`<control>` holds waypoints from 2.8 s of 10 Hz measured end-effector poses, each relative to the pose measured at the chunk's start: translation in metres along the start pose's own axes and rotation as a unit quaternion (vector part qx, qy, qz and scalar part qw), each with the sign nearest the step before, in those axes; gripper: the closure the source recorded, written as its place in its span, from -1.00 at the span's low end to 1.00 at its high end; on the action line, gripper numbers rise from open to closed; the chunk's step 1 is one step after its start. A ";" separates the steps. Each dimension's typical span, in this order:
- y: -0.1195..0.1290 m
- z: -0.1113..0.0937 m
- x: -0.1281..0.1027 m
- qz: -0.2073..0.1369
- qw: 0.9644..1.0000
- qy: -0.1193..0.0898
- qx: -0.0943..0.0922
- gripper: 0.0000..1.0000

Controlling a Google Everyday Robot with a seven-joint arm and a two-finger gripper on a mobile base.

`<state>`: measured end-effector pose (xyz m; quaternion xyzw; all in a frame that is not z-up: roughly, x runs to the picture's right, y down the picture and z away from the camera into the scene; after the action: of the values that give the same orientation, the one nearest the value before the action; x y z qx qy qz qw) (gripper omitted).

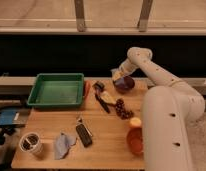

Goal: Wipe purple bowl with sponge

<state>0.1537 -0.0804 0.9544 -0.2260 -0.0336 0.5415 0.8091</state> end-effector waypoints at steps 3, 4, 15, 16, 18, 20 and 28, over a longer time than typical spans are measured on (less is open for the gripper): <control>-0.030 -0.010 0.018 0.035 0.999 0.003 0.026 0.82; -0.044 -0.010 0.016 0.044 0.998 0.005 0.036 0.82; -0.008 0.017 -0.025 -0.009 1.000 -0.007 -0.013 0.82; -0.001 0.012 -0.023 -0.015 1.000 -0.008 -0.015 0.82; 0.005 0.000 -0.012 -0.014 1.000 -0.010 -0.014 0.82; -0.008 -0.015 0.009 0.012 1.000 -0.014 -0.012 0.82; -0.055 -0.015 0.015 0.069 0.997 -0.010 0.029 0.82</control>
<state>0.2114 -0.0885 0.9602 -0.1986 -0.0104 0.5987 0.7759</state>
